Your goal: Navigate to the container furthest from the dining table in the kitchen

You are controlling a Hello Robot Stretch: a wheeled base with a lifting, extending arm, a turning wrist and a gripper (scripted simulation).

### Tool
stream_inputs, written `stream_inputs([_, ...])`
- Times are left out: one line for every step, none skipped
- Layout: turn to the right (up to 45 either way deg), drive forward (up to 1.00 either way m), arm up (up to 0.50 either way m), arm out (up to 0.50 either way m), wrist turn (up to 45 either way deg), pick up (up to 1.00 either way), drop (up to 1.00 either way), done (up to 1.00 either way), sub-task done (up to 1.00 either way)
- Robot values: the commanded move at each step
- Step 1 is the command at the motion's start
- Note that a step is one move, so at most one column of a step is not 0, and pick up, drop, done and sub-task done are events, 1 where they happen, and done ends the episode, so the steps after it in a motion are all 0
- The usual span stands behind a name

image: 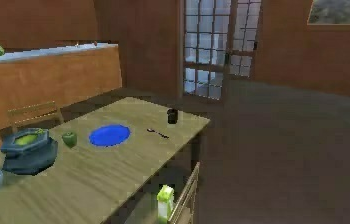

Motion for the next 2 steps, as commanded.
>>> stream_inputs([45.0, 0.0, 0.0, 0.0, 0.0, 0.0, 0.0, 0.0, 0.0])
stream_inputs([12.0, 0.0, 0.0, 0.0, 0.0, 0.0, 0.0, 0.0, 0.0])
